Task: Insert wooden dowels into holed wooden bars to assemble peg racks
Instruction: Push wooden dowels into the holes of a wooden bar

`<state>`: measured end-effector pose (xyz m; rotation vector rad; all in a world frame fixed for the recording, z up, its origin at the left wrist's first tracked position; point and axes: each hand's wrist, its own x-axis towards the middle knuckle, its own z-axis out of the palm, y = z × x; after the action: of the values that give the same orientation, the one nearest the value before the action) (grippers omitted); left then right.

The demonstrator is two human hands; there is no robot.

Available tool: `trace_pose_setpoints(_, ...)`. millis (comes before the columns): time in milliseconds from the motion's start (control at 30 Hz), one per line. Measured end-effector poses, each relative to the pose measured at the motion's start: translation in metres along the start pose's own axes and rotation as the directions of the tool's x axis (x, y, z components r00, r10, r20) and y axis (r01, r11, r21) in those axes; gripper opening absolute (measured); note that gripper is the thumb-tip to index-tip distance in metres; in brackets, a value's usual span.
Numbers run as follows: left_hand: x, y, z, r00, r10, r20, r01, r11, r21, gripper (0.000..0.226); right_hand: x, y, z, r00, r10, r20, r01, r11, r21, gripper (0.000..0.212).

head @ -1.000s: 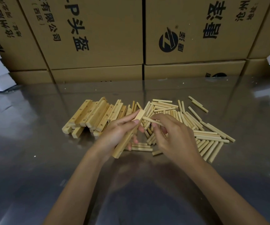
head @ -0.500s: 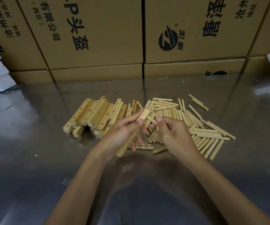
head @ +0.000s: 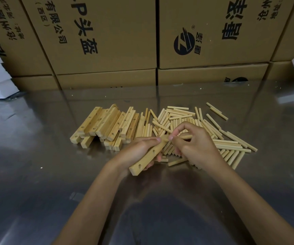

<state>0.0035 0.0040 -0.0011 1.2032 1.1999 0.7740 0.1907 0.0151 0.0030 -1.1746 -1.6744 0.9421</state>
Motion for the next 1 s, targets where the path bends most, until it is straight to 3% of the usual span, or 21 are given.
trace_pose_setpoints(100,0.001,0.001,0.007,0.993,-0.055,0.108,0.06,0.997,-0.044,0.03,0.001,-0.002,-0.002,0.998,0.057,-0.021,-0.051,0.975,0.215,0.01)
trace_pose_setpoints(233,0.0,0.002,0.011,0.979,-0.085,0.188,0.126,0.968,-0.219,0.027,0.002,-0.004,-0.001,0.999,0.037,-0.023,-0.03,0.967,0.254,0.012)
trace_pose_setpoints(333,-0.002,0.005,0.001,0.985,-0.065,0.162,0.12,0.926,-0.358,0.029,0.002,-0.003,0.002,0.997,0.076,0.009,-0.076,0.97,0.229,0.034)
trace_pose_setpoints(400,-0.003,0.007,-0.008,0.994,-0.051,0.098,0.09,0.889,-0.449,0.029,0.003,-0.001,0.003,0.993,0.115,0.021,-0.117,0.973,0.2,0.034)
trace_pose_setpoints(533,-0.005,0.008,-0.026,0.998,-0.054,-0.017,0.032,0.788,-0.615,0.032,-0.002,0.008,0.008,0.996,-0.046,0.07,0.056,0.986,-0.154,0.008)
trace_pose_setpoints(667,-0.006,0.007,-0.037,0.991,-0.072,-0.109,-0.022,0.728,-0.685,0.031,-0.013,0.016,0.029,0.945,-0.225,0.236,0.319,0.783,-0.533,0.005)
trace_pose_setpoints(767,-0.006,0.005,-0.041,0.986,-0.098,-0.136,-0.025,0.719,-0.695,0.034,-0.015,0.022,0.036,0.932,-0.239,0.273,0.357,0.733,-0.578,0.012)
trace_pose_setpoints(867,-0.006,0.005,-0.042,0.984,-0.101,-0.145,-0.028,0.72,-0.694,0.033,-0.014,0.019,0.034,0.926,-0.274,0.261,0.378,0.708,-0.596,0.004)
trace_pose_setpoints(933,-0.005,0.005,-0.04,0.983,-0.098,-0.154,-0.035,0.726,-0.687,0.032,-0.013,0.015,0.03,0.94,-0.277,0.197,0.34,0.75,-0.567,0.003)
trace_pose_setpoints(1000,-0.003,0.005,-0.036,0.984,-0.087,-0.159,-0.046,0.73,-0.682,0.03,-0.011,0.006,0.026,0.981,-0.173,0.084,0.191,0.934,-0.302,0.007)
